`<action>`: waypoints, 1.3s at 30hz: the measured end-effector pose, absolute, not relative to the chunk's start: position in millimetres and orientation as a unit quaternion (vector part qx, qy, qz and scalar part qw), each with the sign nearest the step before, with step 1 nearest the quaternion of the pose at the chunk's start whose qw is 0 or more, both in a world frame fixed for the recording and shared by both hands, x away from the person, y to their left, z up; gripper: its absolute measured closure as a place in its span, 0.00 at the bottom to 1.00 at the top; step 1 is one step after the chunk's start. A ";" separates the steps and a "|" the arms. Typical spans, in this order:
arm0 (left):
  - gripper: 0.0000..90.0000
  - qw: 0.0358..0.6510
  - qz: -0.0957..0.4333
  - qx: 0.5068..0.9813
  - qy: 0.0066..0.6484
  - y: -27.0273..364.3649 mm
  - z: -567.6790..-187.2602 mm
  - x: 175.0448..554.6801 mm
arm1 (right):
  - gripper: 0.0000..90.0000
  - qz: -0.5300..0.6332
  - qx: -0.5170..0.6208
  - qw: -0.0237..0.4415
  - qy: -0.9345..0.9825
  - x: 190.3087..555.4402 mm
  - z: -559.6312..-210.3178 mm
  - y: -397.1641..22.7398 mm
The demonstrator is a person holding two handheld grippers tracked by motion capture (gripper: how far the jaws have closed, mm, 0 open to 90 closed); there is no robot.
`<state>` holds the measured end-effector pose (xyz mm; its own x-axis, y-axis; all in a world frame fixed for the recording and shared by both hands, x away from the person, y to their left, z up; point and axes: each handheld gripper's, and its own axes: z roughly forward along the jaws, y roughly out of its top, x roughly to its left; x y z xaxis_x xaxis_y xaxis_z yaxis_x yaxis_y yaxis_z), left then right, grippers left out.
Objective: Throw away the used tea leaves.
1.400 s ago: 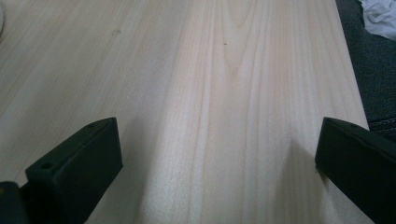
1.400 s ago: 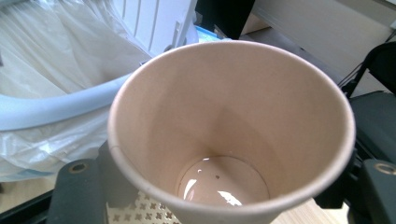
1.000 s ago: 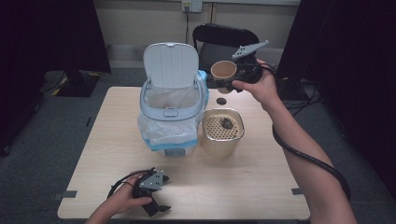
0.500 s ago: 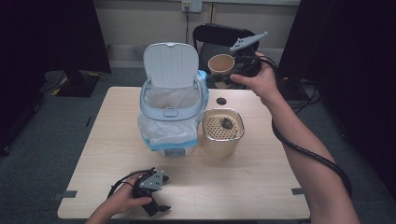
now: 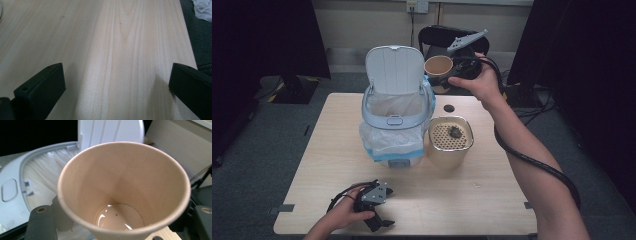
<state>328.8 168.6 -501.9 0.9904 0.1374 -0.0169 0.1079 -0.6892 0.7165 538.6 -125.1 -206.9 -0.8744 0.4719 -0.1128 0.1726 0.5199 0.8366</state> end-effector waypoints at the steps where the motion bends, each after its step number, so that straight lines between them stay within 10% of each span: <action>1: 0.00 0.388 0.019 0.919 0.067 168.6 -501.9 328.8 | 0.29 0.455 0.186 0.165 0.855 537.8 -206.4 -122.9; 39: 0.00 0.389 0.019 0.919 0.067 168.5 -502.0 328.8 | 0.29 0.471 0.150 0.124 0.861 534.3 -224.0 -53.8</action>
<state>328.8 168.5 -502.0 0.9904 0.1374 -0.0171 0.1080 -0.6888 0.7169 534.3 -53.8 -224.0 -0.9244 0.3745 -0.0716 0.1418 0.5120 0.8472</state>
